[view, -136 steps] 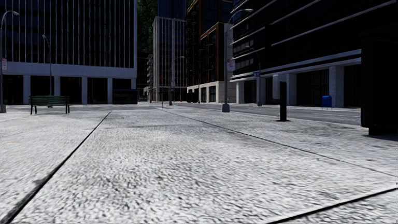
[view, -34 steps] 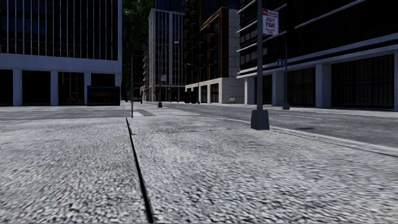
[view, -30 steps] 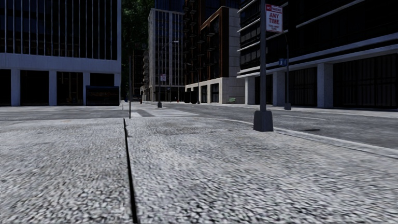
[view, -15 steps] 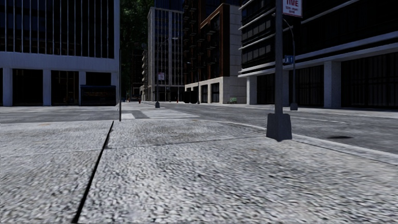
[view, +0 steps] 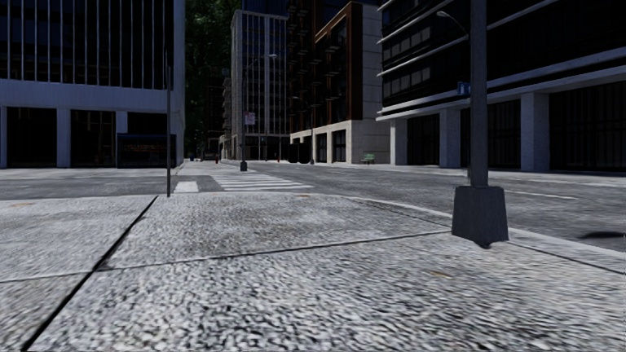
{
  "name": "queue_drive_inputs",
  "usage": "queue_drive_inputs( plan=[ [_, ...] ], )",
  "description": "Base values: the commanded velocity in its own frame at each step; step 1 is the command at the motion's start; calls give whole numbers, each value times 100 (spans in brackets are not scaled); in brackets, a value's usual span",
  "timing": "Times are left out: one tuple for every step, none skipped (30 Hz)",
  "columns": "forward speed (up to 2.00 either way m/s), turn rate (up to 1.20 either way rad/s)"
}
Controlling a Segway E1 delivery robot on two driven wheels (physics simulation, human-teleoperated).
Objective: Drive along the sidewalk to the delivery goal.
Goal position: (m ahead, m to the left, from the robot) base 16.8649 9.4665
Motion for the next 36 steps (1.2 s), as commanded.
queue_drive_inputs(
  plan=[
    [200, 0],
    [200, 0],
    [200, 0],
    [200, 0],
    [200, 0],
    [200, 0],
    [200, 0],
    [200, 0],
    [200, 0],
    [200, 0],
    [200, 0],
    [200, 0],
    [200, 0],
    [200, 0],
    [200, 0],
    [200, 0],
    [200, 0],
    [200, 0],
    [200, 0],
    [200, 0],
    [200, 0],
    [200, 0],
    [200, 0],
    [200, 0],
    [200, 0],
    [200, 0],
    [200, 0],
    [200, 6],
    [200, 10],
    [200, 11],
    [200, 11],
    [200, 12],
    [200, 12],
    [200, 13],
    [200, 15],
    [200, 16]
  ],
)
